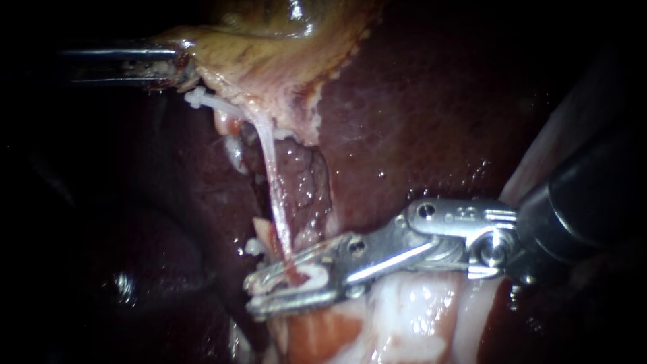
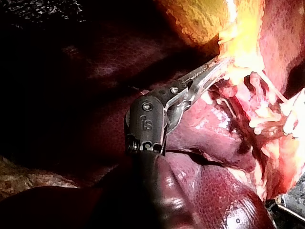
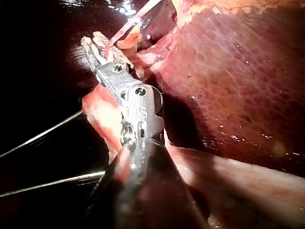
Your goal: Clipping first clip right tube
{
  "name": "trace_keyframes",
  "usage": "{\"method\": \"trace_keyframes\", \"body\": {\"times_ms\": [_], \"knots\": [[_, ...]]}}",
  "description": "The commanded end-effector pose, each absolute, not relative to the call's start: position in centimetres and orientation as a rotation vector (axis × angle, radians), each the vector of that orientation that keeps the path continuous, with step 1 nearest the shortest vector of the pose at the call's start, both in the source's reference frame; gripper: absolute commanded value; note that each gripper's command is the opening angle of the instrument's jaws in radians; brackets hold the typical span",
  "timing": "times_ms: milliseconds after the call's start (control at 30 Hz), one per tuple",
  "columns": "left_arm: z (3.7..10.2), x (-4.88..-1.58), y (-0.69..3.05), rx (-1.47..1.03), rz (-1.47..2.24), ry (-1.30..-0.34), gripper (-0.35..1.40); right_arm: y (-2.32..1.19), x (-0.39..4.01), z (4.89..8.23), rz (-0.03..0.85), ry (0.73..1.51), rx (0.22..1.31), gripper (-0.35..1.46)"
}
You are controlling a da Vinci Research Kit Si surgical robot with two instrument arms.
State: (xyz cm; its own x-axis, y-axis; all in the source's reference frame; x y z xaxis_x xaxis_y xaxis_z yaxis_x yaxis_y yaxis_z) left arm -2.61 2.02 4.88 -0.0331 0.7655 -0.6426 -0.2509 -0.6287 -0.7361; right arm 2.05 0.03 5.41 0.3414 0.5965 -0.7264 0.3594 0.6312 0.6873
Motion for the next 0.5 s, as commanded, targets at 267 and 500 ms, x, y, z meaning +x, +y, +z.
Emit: {"method": "trace_keyframes", "body": {"times_ms": [267, 500], "knots": [[4.89, -2.62, 2.02, -1.507, 1.755, -0.56, -0.35, 0.06, 2.03, 5.41, 0.211, 1.246, 0.965, -0.35], [4.9, -2.62, 2.04, -1.507, 1.755, -0.561, -0.35, 0.07, 2.02, 5.44, 0.23, 1.234, 0.988, -0.35]]}}
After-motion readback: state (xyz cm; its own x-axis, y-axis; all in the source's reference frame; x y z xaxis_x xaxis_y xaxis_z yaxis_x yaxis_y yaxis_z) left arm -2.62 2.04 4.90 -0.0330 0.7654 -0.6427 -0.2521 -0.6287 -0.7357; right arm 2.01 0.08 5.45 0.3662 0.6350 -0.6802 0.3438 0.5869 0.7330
